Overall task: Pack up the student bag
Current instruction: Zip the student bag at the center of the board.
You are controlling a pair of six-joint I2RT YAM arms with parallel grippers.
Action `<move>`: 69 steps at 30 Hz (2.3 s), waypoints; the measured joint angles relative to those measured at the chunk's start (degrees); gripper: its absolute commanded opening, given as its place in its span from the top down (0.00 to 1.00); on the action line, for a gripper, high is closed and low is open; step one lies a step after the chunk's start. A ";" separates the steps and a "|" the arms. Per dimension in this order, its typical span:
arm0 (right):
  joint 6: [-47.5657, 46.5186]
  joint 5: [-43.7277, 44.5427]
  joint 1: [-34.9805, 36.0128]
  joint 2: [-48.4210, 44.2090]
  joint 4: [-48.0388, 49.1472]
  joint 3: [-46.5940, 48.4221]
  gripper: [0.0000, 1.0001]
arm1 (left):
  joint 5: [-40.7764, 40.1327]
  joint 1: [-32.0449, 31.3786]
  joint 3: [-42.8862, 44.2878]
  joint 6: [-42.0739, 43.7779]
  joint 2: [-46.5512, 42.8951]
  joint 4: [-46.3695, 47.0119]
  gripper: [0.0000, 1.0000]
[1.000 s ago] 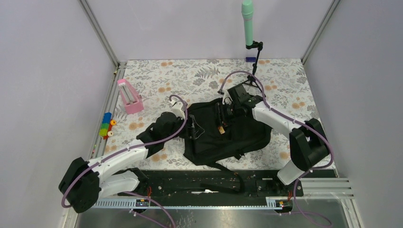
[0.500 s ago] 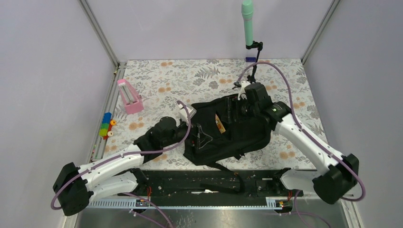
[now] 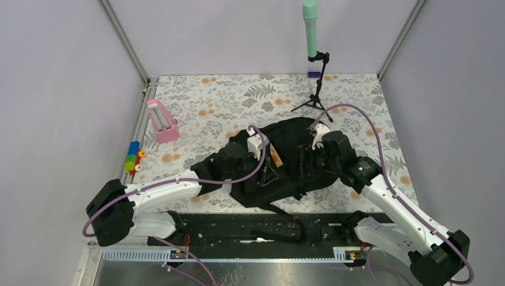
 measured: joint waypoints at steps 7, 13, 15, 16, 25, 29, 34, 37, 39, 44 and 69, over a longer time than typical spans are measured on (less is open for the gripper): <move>-0.17 -2.16 0.00 -2.32 1.44 -2.95 0.27 | -1.05 -0.83 2.60 2.08 3.26 -0.83 0.48; -0.44 -3.91 0.24 -2.40 3.82 -3.08 0.28 | -3.37 -2.25 2.69 4.66 4.46 -3.34 0.51; -0.85 -3.93 1.03 -2.40 4.24 -3.23 0.28 | -4.61 -2.80 3.32 5.62 5.07 -4.63 0.52; -1.07 -3.91 1.60 -2.40 4.63 -3.43 0.28 | -5.60 -3.21 3.82 6.16 5.33 -5.05 0.53; -1.38 -4.00 4.11 -2.43 7.13 -6.88 0.28 | -11.93 -5.01 5.16 8.63 5.92 -7.48 0.58; -1.42 -4.17 4.52 -3.02 8.66 -7.98 0.28 | -15.19 -6.60 5.55 9.92 6.32 -8.07 0.58; -1.57 -3.37 6.08 -3.26 10.56 -9.01 0.28 | -16.33 -7.67 5.60 11.34 6.82 -8.07 0.71; -1.86 -0.22 8.57 -3.28 11.85 -9.99 0.28 | -16.37 -8.31 5.68 12.09 7.61 -7.89 0.89; -2.21 2.49 10.45 -3.28 13.18 -11.06 0.27 | -16.50 -8.66 6.08 12.52 8.31 -7.93 0.99; -3.41 7.91 13.79 -3.26 16.17 -13.11 0.28 | -17.00 -8.96 6.23 13.07 8.52 -8.00 1.00; -6.95 15.74 18.67 -0.79 26.23 -14.84 1.00 | -24.70 -9.75 6.82 13.03 2.49 -6.82 1.00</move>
